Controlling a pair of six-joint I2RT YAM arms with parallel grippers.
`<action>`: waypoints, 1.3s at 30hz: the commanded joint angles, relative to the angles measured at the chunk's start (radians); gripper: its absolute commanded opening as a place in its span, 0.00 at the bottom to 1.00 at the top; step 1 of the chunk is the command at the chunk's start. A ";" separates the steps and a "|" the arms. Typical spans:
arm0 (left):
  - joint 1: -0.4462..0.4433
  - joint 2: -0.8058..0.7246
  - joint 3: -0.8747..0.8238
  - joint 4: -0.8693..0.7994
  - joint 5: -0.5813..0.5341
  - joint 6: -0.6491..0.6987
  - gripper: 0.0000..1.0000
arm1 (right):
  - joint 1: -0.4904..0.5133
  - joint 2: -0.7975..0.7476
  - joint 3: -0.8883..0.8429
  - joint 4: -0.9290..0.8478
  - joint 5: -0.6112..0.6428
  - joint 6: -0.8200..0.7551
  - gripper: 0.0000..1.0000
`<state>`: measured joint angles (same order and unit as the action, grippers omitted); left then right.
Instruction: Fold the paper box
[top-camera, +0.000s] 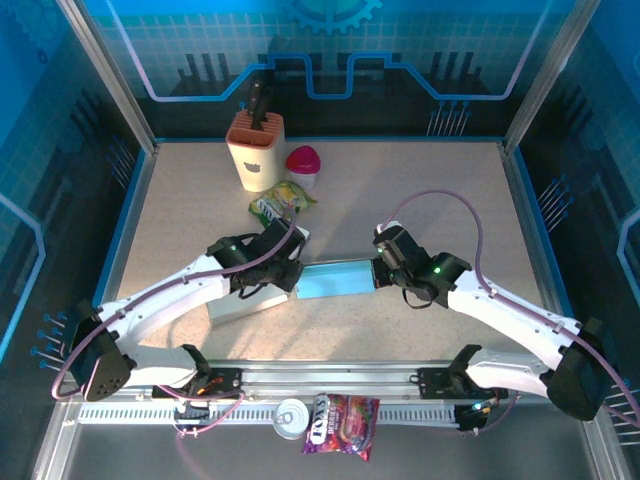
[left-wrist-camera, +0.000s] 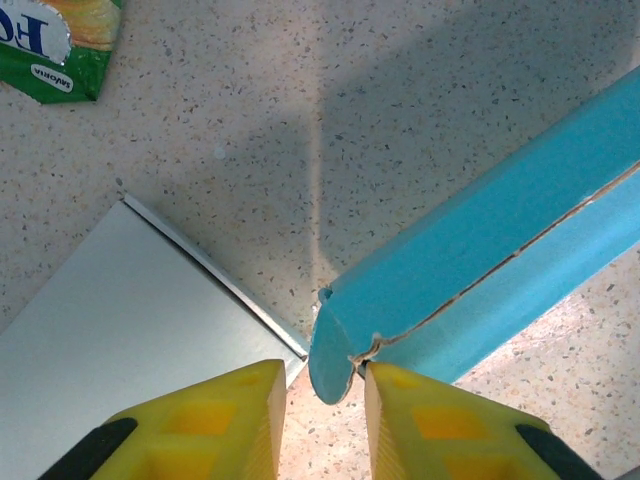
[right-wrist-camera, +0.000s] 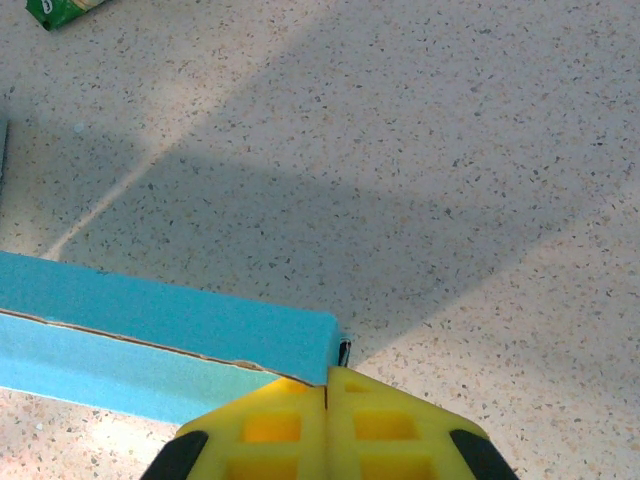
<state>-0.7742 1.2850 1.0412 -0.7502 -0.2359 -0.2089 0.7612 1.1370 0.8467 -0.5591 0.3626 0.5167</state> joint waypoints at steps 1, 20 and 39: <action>0.009 0.017 0.028 0.010 -0.002 0.021 0.24 | 0.015 -0.008 0.017 -0.055 -0.010 0.005 0.00; 0.008 0.036 0.026 0.030 0.031 0.006 0.06 | 0.016 0.001 0.011 -0.048 -0.016 0.011 0.00; 0.012 0.110 0.188 -0.137 0.156 -0.187 0.09 | 0.031 0.035 0.027 -0.052 -0.007 0.032 0.00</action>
<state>-0.7666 1.3804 1.1782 -0.8600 -0.1410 -0.3386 0.7650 1.1492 0.8593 -0.5842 0.3901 0.5297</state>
